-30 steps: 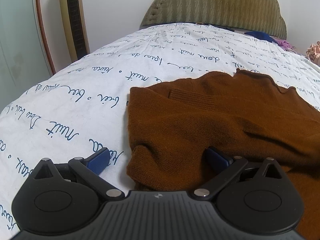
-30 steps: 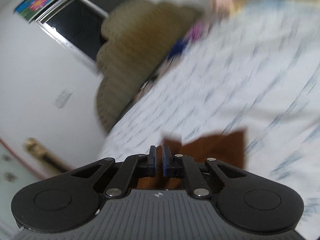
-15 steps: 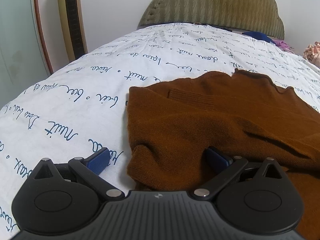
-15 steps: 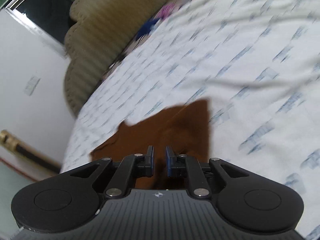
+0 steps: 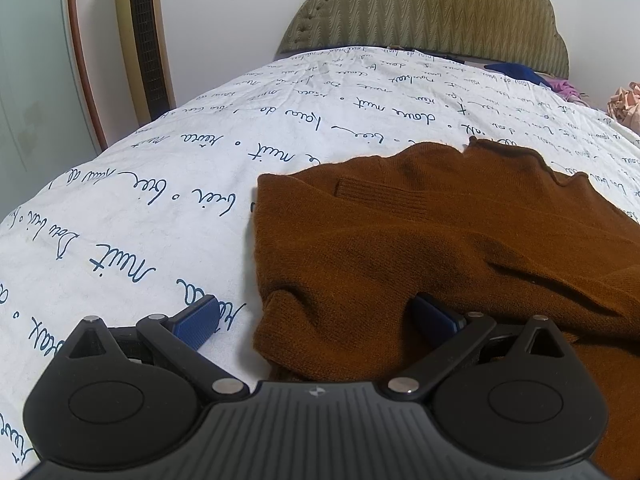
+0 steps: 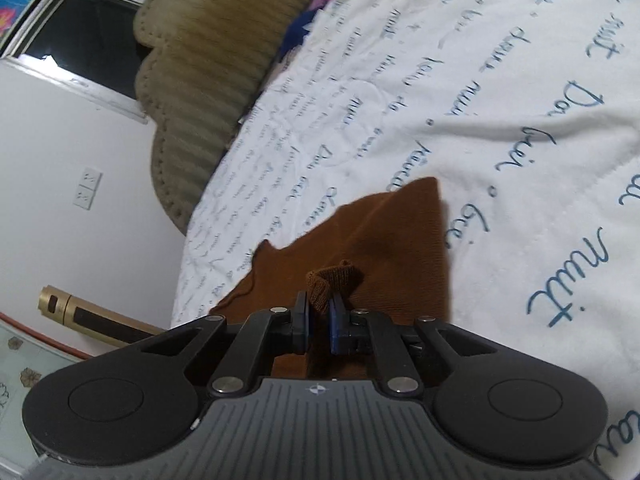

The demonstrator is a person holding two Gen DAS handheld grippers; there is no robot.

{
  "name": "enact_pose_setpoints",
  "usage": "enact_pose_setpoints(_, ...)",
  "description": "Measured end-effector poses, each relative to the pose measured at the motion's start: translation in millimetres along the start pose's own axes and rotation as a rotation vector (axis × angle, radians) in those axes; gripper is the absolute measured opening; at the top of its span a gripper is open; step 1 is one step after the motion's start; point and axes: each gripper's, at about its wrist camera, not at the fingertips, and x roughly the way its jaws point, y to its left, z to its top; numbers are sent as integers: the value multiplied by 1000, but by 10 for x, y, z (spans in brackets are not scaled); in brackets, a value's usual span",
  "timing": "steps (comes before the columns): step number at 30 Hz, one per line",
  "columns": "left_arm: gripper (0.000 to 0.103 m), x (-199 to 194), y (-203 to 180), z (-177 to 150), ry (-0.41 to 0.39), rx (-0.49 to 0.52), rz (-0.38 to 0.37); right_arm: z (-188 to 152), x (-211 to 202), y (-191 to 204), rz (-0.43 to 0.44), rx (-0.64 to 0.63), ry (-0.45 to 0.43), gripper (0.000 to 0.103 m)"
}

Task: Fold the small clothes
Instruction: 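Fold the held edge over the sweater body and open the right gripper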

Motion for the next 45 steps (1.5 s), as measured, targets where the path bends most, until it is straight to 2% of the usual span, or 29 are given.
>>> enact_pose_setpoints(4,103,-5,4,-2,1,-2,-4,-30,-227,98,57,-7,-34,14)
enact_pose_setpoints(7,103,-16,16,-10,-2,-6,-12,-106,-576,234,116,-29,-82,14)
enact_pose_setpoints(11,103,-33,30,-23,-10,-10,-22,-239,-1003,370,137,-10,-127,14)
enact_pose_setpoints(13,103,-35,32,-19,-9,-10,-25,-299,-1111,365,104,50,-153,14)
enact_pose_setpoints(16,103,-33,35,-14,-6,-9,-28,-257,-1036,236,71,214,-197,14)
enact_pose_setpoints(18,103,-26,36,-12,-4,-7,-26,-182,-904,114,-3,284,-278,14)
enact_pose_setpoints(20,103,-24,35,-11,-4,-7,-25,-48,-717,-106,-132,392,-340,32)
enact_pose_setpoints(21,103,-25,31,-10,-4,-6,-24,44,-575,-222,-154,405,-304,42)
enact_pose_setpoints(23,103,-24,34,-9,-4,-5,-25,130,-414,-300,-164,371,-213,42)
enact_pose_setpoints(26,103,-17,27,4,3,0,-23,87,-408,-43,-113,119,-167,42)
enact_pose_setpoints(28,103,-13,25,14,10,1,-23,32,-444,187,-42,-64,-123,42)
enact_pose_setpoints(33,103,-22,40,26,19,-2,-30,-225,-418,568,50,-377,126,42)
enact_pose_setpoints(35,103,-21,43,22,19,-1,-32,-386,-399,624,78,-453,229,42)
enact_pose_setpoints(37,103,-20,37,22,19,1,-30,-576,-386,607,118,-461,322,42)
enact_pose_setpoints(39,103,-17,23,28,19,4,-26,-706,-263,549,92,-454,372,42)
enact_pose_setpoints(41,103,-11,25,29,20,5,-26,-756,-127,443,90,-381,389,42)
enact_pose_setpoints(42,103,-11,27,29,21,5,-26,-766,-70,379,119,-327,393,42)
enact_pose_setpoints(43,103,-12,26,29,21,5,-26,-757,-6,346,149,-300,387,42)
enact_pose_setpoints(45,103,-11,22,35,25,8,-23,-706,115,310,156,-265,358,42)
